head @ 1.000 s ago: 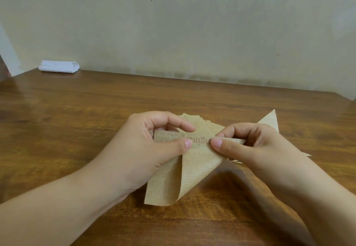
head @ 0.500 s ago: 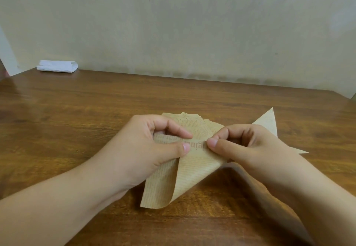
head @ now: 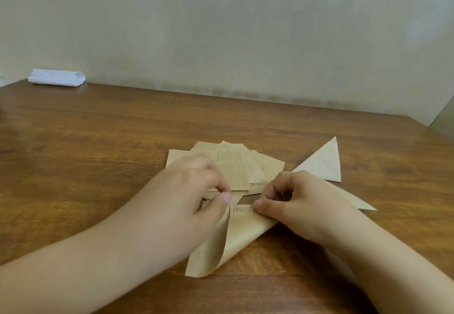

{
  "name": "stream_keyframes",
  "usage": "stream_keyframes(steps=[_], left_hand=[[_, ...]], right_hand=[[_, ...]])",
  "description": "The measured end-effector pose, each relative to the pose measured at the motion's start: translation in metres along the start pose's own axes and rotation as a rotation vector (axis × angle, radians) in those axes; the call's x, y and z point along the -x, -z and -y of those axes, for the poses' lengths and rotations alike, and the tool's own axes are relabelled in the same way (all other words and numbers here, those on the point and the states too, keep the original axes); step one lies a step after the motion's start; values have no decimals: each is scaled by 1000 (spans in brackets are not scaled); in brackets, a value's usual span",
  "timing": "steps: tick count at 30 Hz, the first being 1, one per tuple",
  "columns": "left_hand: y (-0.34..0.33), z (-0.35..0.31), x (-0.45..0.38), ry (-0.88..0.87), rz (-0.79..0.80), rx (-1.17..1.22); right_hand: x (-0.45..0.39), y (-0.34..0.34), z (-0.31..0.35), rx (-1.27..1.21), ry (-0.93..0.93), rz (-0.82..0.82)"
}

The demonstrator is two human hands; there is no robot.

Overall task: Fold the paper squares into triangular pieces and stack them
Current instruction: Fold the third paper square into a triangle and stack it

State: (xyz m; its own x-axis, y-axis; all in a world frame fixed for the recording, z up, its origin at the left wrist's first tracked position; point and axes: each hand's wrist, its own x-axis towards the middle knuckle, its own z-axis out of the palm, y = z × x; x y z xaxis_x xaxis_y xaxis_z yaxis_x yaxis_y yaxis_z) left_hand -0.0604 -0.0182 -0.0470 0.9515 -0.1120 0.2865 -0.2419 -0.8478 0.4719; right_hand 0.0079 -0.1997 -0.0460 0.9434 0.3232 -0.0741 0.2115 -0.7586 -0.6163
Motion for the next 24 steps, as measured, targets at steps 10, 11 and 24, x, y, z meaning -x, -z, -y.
stream_keyframes(steps=[10, 11, 24], left_hand=[[-22, -5, 11, -117, 223, -120], [-23, -5, 11, -123, 226, -134], [-22, -6, 11, -183, 185, -166]], right_hand=[[0, -3, 0, 40, -14, -5], [0, -4, 1, 47, -21, -7], [21, 23, 13, 331, 229, 116]])
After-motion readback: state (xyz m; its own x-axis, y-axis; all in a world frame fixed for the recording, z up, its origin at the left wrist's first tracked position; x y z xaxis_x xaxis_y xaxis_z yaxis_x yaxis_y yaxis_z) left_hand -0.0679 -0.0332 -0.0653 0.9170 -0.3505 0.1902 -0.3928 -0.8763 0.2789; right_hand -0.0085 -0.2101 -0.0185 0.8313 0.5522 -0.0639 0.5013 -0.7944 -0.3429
